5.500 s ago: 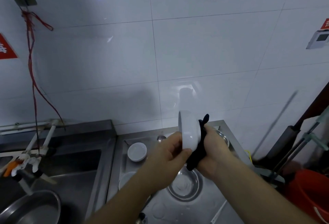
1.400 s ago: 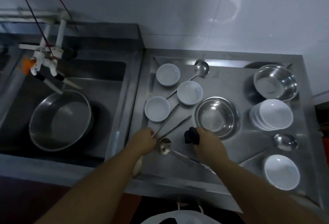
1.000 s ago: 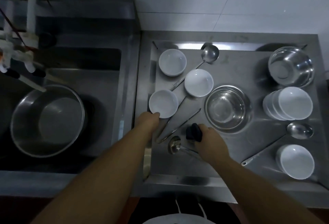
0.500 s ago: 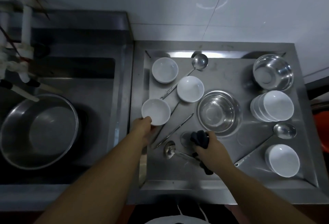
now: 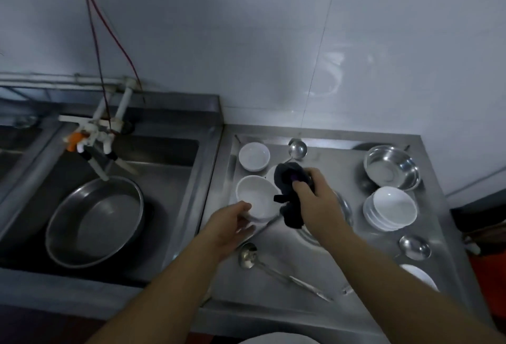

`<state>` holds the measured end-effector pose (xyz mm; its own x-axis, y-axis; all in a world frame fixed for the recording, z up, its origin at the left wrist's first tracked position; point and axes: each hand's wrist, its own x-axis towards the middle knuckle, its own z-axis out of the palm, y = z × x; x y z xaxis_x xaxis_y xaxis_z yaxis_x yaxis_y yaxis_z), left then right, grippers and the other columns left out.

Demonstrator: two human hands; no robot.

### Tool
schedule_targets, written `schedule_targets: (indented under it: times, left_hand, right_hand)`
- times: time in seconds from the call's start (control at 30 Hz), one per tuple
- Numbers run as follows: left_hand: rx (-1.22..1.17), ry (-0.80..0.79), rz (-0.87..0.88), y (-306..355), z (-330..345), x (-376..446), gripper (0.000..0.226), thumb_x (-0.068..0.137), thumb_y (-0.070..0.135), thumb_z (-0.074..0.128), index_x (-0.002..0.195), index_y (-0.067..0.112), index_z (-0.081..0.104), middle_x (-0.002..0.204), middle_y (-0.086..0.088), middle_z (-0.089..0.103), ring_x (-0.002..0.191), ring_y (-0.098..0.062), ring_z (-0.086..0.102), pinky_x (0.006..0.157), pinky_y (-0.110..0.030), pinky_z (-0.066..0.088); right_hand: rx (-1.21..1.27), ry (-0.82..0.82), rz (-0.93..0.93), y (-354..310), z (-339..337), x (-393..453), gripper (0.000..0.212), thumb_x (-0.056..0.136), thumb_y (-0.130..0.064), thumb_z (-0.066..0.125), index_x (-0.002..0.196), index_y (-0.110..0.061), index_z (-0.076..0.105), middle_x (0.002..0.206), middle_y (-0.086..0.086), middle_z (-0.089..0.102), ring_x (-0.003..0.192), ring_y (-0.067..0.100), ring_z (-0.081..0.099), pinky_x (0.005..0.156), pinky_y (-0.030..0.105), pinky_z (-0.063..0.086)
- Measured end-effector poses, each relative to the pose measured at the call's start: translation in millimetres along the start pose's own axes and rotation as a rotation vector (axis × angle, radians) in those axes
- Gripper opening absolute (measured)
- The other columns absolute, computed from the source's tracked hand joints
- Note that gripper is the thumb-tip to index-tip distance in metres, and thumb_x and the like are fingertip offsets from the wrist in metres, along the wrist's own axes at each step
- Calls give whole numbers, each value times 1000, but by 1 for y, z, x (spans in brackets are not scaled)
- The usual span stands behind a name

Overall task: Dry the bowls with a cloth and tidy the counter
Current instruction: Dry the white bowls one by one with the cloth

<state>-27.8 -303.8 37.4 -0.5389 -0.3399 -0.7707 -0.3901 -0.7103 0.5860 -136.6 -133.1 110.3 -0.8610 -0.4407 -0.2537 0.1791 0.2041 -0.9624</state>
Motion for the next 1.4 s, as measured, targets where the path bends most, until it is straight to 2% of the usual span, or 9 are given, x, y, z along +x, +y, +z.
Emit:
schedule_targets:
  times: [0.13, 0.23, 0.3, 0.5, 0.63, 0.77, 0.93, 1.23, 1.4]
  left_hand:
    - [-57, -204, 120, 3, 50, -55, 32, 94, 16, 72, 120, -4, 74, 116, -23, 77, 104, -32, 78, 83, -40, 65]
    - [-11, -373, 251, 1, 83, -94, 49, 92, 20, 71, 132, -6, 65, 124, -24, 71, 108, -33, 70, 112, -52, 51]
    - [25, -411, 319, -2, 97, -113, 60, 92, 22, 69, 143, -6, 53, 128, -32, 64, 110, -34, 65, 113, -53, 46]
    - [103, -505, 345, -11, 111, -146, 65, 95, 43, 61, 151, 13, 53, 143, -19, 64, 122, -34, 66, 103, -44, 56]
    - [138, -565, 308, -11, 118, -152, 88, 85, 60, 77, 156, 19, 47, 151, -17, 59, 139, -36, 57, 116, -56, 46]
    - [99, -682, 333, -8, 119, -148, 97, 88, 66, 71, 162, 13, 36, 159, -23, 48, 148, -42, 46, 124, -63, 31]
    - [-7, -639, 359, 10, 111, -158, 99, 82, 65, 77, 157, 10, 44, 153, -23, 54, 143, -41, 51, 121, -64, 34]
    - [183, -506, 507, 65, 65, -150, 75, 92, 56, 70, 154, 19, 47, 140, -19, 66, 126, -38, 67, 105, -64, 53]
    - [311, -639, 587, 82, 47, -140, 81, 82, 58, 83, 151, 32, 49, 143, -15, 62, 128, -40, 65, 95, -58, 59]
  right_hand:
    - [-398, -66, -375, -32, -33, -18, 29, 88, -43, 61, 117, -47, 61, 97, -20, 65, 86, 1, 61, 73, 10, 45]
    - [-535, -117, -544, -40, -52, -35, 38, 93, -29, 69, 131, -29, 63, 110, -18, 60, 94, 3, 54, 81, 13, 39]
    - [-483, -122, -567, -41, -65, -48, 36, 95, -20, 69, 129, -30, 62, 106, -19, 63, 90, 2, 57, 79, 13, 41]
    - [-266, -89, -460, -44, -93, -81, 30, 98, -28, 62, 120, -49, 57, 92, -12, 70, 77, 14, 67, 70, 44, 60]
    - [-99, -118, -435, -51, -98, -97, 31, 100, -26, 62, 119, -50, 64, 101, -12, 75, 92, 12, 72, 78, 32, 62]
    - [-111, -167, -421, -57, -92, -103, 39, 100, -15, 60, 121, -47, 68, 82, -1, 72, 60, 8, 61, 54, 26, 49]
    - [-465, -170, -477, -88, -66, -91, 35, 99, -19, 59, 120, -45, 69, 90, -11, 75, 78, 10, 70, 71, 33, 59]
    - [-1003, -328, -295, -153, 1, -63, 27, 102, -31, 52, 108, -14, 73, 96, 6, 76, 87, 23, 71, 81, 37, 59]
    - [-693, -426, 23, -171, -1, -54, 26, 95, -32, 59, 109, -17, 75, 103, 8, 78, 96, 28, 76, 93, 46, 62]
